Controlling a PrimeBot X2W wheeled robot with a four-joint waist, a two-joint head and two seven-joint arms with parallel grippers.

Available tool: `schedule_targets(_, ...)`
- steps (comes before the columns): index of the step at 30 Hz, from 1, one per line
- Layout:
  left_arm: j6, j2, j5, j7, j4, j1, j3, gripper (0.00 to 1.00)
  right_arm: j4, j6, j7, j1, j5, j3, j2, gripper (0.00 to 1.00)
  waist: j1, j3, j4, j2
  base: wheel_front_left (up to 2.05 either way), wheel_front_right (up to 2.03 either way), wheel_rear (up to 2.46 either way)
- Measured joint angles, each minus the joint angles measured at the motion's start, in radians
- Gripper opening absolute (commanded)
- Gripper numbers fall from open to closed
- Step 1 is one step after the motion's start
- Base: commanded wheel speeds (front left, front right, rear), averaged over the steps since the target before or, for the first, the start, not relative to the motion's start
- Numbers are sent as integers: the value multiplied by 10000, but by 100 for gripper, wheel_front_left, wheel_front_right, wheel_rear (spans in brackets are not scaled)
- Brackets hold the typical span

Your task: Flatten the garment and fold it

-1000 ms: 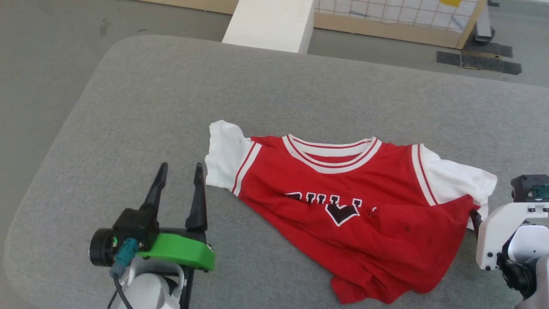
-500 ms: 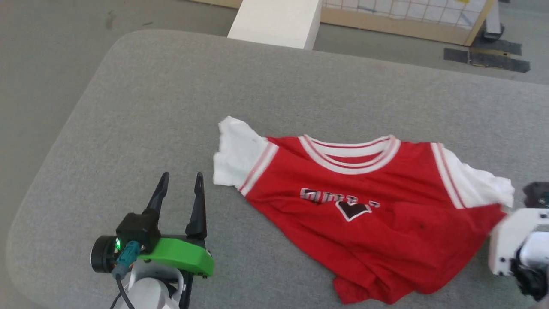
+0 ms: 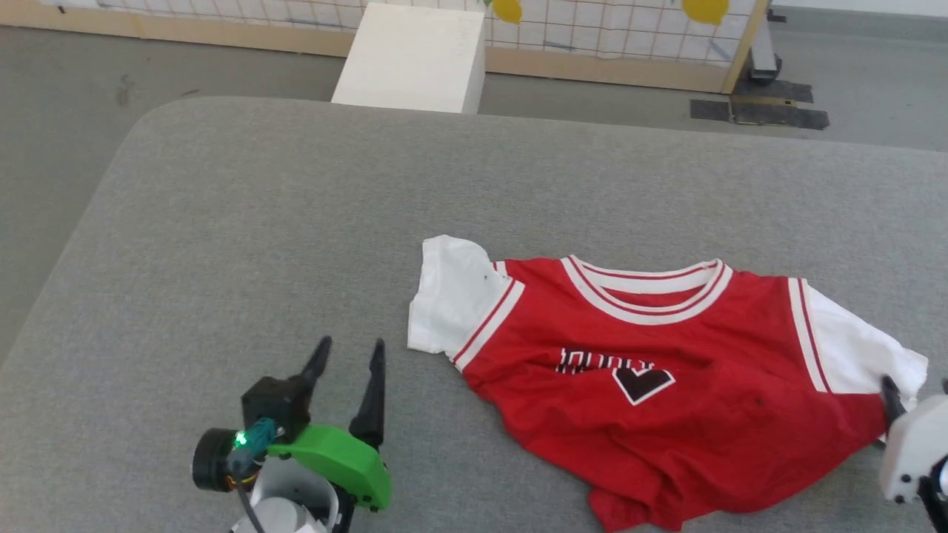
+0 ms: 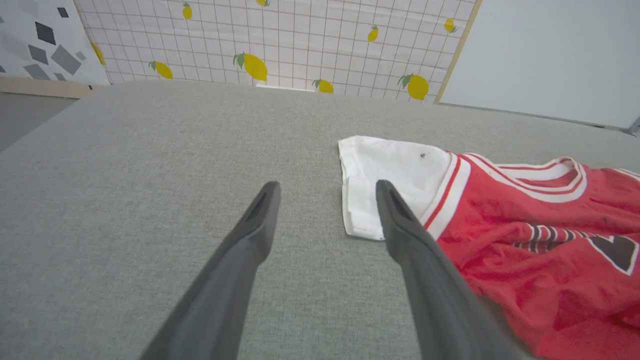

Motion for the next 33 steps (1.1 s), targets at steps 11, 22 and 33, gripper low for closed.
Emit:
schedule_targets(11,46,-88,-412,2886,1239,-1513,-240,100,-1484,0,-1732,274,299,759,777,100,0,320,-528,0,0,0,0)
schedule_targets(22,19,86,-468,5432,2677,-3063,-587,100,-1379,0,-1971,429,644,986,989,100,0,912,-874,0,0,0,0)
schedule_targets(33,-236,234,-583,6627,2700,-3615,-888,0,-1083,0,-2100,351,654,1032,1099,100,0,1350,-1010,0,0,0,0)
